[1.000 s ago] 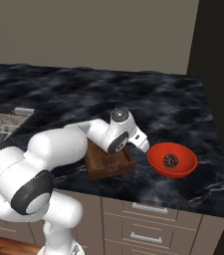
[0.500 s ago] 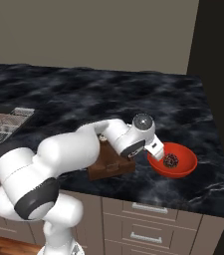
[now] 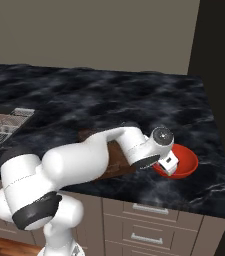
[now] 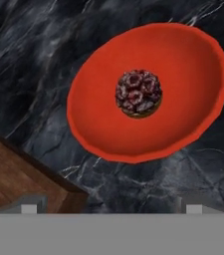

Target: Place the bowl with cake and the cupcake onto the tray.

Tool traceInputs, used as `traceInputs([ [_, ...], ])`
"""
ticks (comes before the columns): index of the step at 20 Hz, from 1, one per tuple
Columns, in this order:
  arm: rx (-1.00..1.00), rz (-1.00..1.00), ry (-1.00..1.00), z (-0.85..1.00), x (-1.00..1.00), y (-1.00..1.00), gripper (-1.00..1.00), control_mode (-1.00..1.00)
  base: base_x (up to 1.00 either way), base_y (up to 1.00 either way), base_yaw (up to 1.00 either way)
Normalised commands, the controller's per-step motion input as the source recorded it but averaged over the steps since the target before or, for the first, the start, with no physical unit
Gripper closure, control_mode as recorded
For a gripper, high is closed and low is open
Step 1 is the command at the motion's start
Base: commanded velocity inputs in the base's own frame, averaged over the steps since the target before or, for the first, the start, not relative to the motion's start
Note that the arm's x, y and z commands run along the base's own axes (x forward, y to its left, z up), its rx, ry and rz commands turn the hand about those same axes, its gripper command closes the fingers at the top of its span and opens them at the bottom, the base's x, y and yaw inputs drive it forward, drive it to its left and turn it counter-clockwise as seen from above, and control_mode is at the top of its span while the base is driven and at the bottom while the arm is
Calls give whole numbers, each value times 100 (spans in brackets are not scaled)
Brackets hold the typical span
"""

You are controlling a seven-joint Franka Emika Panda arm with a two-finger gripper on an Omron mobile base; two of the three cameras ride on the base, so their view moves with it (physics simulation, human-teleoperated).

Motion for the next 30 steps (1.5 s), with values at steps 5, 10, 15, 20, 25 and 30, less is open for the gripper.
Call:
traceInputs([
  [5,5,-2,0,-41,-23,-15,-100,-100,0,0,0],
  [10,0,0,0,-36,-2,-21,-100,-100,0,0,0],
  [15,0,-1,0,-23,0,-34,-100,-100,0,0,0],
  [20,1,-5,0,-16,10,-40,-100,-100,0,0,0],
  [25,7,-10,0,-2,34,-38,-100,-100,0,0,0],
  [30,12,-10,0,-8,46,-36,-100,-100,0,0,0],
])
